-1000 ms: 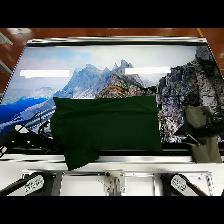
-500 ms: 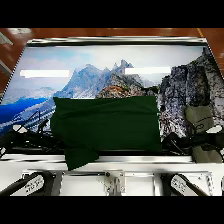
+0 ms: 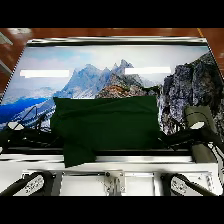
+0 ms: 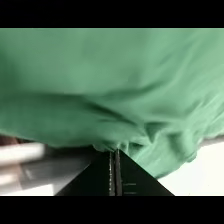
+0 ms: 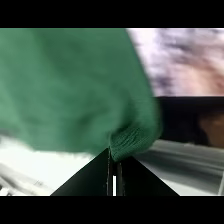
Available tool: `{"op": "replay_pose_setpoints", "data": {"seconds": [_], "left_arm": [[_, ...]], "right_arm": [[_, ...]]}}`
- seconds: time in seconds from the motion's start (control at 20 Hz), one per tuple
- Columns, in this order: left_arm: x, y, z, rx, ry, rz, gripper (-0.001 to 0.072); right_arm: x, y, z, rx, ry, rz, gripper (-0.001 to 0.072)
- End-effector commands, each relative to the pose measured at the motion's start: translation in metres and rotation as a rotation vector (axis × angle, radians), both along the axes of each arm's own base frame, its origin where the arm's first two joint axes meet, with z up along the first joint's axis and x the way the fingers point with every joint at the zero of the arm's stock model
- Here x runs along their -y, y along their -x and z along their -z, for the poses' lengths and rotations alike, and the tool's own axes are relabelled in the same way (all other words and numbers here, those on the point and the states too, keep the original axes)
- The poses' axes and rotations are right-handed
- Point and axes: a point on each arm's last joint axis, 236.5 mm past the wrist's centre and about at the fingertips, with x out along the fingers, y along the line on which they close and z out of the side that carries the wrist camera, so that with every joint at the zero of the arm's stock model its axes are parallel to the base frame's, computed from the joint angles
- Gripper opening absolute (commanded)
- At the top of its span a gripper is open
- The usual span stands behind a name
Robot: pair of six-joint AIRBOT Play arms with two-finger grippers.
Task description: Fold the shirts.
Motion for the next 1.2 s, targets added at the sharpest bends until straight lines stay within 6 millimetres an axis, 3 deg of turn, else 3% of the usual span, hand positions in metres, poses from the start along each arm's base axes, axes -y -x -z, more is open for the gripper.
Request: {"op": "replay_pose_setpoints", "data": {"seconds": [0.0, 0.15, 0.25, 0.4, 0.6, 0.75, 0.85, 1.05, 1.1, 1.15], "left_arm": [[-0.014, -0.048, -0.041, 0.259, -0.071, 0.103, 0.0035], [-0.035, -0.105, -0.094, 0.445, -0.155, 0.036, 0.0034], [-0.042, -0.127, -0.111, 0.488, -0.171, 0.005, 0.0034], [-0.045, -0.15, -0.112, 0.482, -0.144, -0.012, 0.0034], [-0.057, -0.186, -0.095, 0.448, -0.124, -0.028, 0.0034], [-0.06, -0.217, -0.087, 0.44, -0.076, -0.059, 0.0035], [-0.059, -0.231, -0.074, 0.413, -0.032, -0.078, 0.0035], [-0.057, -0.243, -0.05, 0.37, 0.017, -0.117, 0.0035], [-0.056, -0.242, -0.045, 0.357, 0.022, -0.115, 0.0038], [-0.055, -0.241, -0.044, 0.349, 0.029, -0.112, 0.0092]], "right_arm": [[-0.008, -0.031, -0.033, 0.161, -0.036, -0.086, 0.0062], [-0.001, -0.092, -0.065, 0.378, 0.066, -0.116, 0.0061], [-0.006, -0.137, -0.08, 0.505, 0.139, -0.096, 0.006], [-0.014, -0.192, -0.087, 0.606, 0.22, -0.083, 0.006], [0.002, -0.241, -0.077, 0.602, 0.285, -0.014, 0.006], [0.007, -0.259, -0.065, 0.592, 0.303, -0.006, 0.006], [0.007, -0.259, -0.049, 0.56, 0.301, -0.002, 0.0061], [0.006, -0.255, -0.021, 0.491, 0.293, 0.01, 0.0067], [0.006, -0.255, -0.017, 0.485, 0.292, 0.013, 0.0161], [0.007, -0.257, -0.018, 0.49, 0.294, 0.017, 0.0417]]}}
